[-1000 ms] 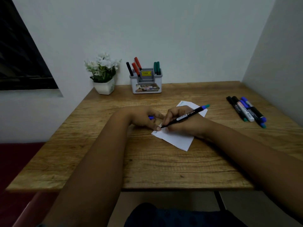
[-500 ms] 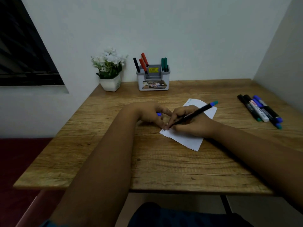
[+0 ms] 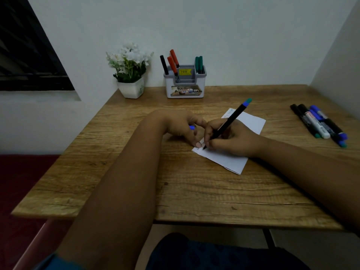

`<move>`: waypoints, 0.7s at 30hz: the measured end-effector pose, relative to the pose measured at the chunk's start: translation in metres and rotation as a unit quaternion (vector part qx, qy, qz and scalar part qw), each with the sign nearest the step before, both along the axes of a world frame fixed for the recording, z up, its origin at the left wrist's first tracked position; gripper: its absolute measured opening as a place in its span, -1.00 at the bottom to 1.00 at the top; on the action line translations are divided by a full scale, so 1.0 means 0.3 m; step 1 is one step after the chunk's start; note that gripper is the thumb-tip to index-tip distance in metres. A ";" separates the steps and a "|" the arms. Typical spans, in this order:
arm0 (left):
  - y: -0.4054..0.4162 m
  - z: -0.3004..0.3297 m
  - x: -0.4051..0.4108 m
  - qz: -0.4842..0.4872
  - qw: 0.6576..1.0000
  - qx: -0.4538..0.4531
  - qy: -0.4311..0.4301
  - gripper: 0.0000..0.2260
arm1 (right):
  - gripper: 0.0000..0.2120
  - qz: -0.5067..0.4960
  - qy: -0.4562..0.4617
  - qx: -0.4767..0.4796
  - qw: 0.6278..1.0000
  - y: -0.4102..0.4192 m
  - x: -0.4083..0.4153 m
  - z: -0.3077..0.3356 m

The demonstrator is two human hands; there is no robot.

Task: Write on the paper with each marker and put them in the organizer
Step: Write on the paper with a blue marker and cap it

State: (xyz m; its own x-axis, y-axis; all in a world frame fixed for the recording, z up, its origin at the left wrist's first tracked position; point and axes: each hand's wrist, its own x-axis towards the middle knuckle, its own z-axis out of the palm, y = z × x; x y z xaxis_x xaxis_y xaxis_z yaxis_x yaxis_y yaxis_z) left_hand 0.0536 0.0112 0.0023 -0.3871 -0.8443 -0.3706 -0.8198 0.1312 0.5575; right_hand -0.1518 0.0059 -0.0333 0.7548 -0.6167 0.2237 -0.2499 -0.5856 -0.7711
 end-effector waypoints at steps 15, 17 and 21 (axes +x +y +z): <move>-0.014 0.030 0.005 -0.036 0.998 0.048 -0.018 -0.47 | -0.93 0.001 0.026 -0.034 0.999 -0.001 -0.002 -0.003; -0.017 0.029 0.008 -0.029 0.998 0.048 -0.020 -0.40 | -0.90 -0.005 0.014 -0.026 1.000 0.000 -0.002 -0.004; -0.018 0.027 0.007 -0.031 0.998 0.044 -0.025 -0.39 | -0.91 0.004 0.016 -0.020 1.000 0.008 0.001 -0.003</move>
State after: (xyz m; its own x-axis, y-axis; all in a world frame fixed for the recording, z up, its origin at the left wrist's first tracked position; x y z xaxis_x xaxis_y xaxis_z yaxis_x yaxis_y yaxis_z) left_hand 0.0559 0.0057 0.0103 -0.4177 -0.7823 -0.4622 -0.8382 0.1356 0.5282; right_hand -0.1514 0.0083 -0.0341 0.7661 -0.6022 0.2244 -0.2690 -0.6176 -0.7390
